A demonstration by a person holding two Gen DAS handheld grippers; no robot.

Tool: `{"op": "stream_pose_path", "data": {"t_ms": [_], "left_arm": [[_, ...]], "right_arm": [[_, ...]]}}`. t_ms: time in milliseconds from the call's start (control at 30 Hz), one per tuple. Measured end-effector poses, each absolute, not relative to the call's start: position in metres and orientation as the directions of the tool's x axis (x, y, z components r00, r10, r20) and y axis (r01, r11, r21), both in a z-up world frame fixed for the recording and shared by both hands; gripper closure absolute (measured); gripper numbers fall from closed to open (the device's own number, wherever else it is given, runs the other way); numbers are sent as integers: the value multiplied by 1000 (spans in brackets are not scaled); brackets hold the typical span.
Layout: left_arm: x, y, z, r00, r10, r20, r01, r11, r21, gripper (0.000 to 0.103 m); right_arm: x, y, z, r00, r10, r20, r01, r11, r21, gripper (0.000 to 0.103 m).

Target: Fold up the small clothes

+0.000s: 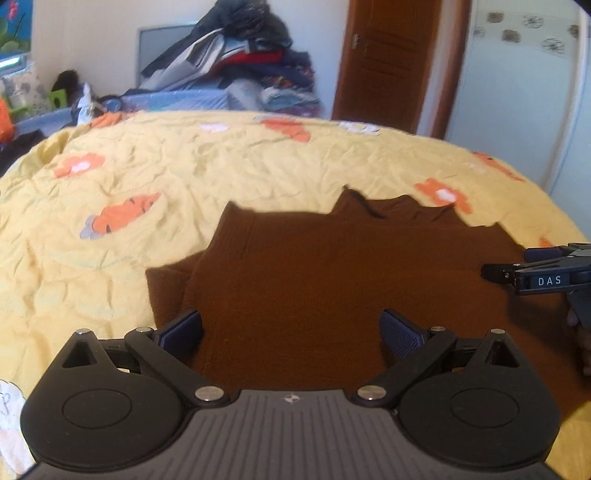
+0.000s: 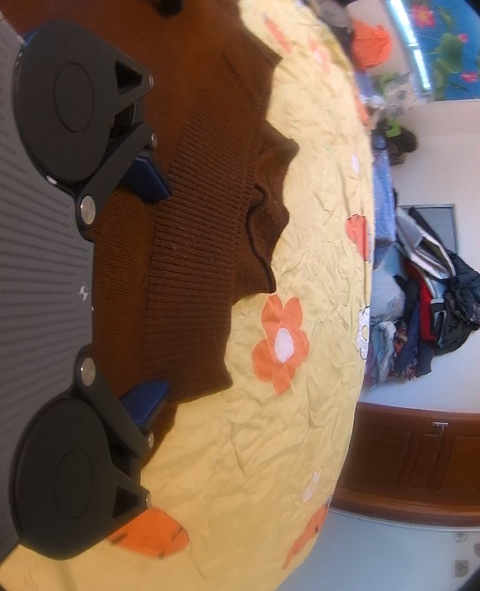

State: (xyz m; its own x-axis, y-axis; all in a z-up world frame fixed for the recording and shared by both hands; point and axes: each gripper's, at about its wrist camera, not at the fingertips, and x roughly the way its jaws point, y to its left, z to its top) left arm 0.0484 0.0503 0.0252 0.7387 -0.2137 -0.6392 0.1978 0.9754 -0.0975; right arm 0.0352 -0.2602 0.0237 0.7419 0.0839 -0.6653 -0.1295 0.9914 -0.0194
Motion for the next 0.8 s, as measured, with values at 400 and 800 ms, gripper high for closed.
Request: {"op": "stream_pose_path", "data": {"t_ms": [400, 800], "left_arm": [[38, 49, 6, 742, -169, -649, 203, 979, -23, 0], [-19, 94, 12, 668, -172, -724, 105, 985, -137, 0]], "right_arm": [[-19, -260, 12, 773, 182, -608, -219, 976, 14, 0], [-88, -272, 11, 758, 166, -631, -220, 975, -8, 0]]}}
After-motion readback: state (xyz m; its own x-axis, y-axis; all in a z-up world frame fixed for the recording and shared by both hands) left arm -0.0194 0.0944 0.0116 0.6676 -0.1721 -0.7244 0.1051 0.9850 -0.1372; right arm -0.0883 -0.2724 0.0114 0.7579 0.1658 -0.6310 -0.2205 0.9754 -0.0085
